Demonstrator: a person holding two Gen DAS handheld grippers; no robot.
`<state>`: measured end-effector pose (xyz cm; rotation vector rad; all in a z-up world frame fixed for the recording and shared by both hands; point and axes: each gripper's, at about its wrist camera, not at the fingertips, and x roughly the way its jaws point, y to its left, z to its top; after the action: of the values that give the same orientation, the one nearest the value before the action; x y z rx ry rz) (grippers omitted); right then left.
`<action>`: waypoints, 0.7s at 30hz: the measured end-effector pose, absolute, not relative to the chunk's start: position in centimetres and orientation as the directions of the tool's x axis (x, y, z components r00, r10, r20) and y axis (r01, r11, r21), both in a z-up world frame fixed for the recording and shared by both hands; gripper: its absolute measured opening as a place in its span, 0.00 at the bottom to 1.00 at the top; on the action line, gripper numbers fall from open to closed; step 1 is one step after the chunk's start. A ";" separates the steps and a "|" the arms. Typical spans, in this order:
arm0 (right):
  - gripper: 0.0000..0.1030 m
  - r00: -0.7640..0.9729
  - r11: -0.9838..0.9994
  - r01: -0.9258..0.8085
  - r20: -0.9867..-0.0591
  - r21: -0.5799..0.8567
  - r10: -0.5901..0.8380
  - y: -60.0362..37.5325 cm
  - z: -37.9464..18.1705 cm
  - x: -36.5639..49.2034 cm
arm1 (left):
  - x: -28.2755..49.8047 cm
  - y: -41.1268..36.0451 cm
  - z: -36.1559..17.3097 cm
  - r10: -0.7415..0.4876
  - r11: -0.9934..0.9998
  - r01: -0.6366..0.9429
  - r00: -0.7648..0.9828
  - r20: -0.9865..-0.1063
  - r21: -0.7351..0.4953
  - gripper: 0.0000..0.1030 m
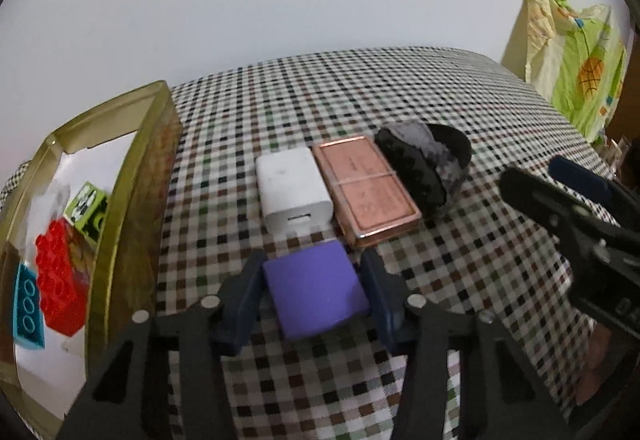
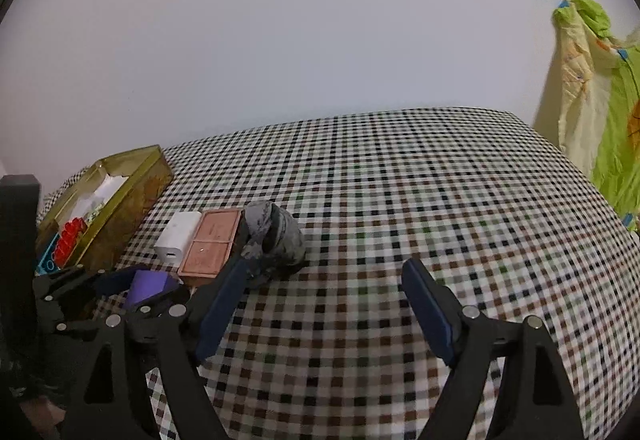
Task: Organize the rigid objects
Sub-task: 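Grasp the purple block with the left tool while the right tool grasps the gray pouch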
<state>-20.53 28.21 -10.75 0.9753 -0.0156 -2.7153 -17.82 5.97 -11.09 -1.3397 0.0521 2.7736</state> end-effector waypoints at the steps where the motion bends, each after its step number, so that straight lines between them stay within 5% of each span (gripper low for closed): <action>1: 0.79 -0.744 -0.968 0.236 -0.625 0.089 -0.239 28.0 -10.7 -20.7 | -17.8 5.6 -11.1 0.051 -0.997 -0.071 -0.619 -0.784 -0.009 0.47; 21: 0.79 -0.665 -0.967 0.254 -0.726 0.003 -0.176 22.4 -12.7 -25.2 | -17.6 4.3 -10.4 0.048 -0.998 -0.071 -0.651 -0.758 -0.003 0.47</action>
<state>-25.24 22.40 -12.68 1.1466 0.1447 -2.6649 -17.64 4.33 -10.41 -1.2824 0.0413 2.7959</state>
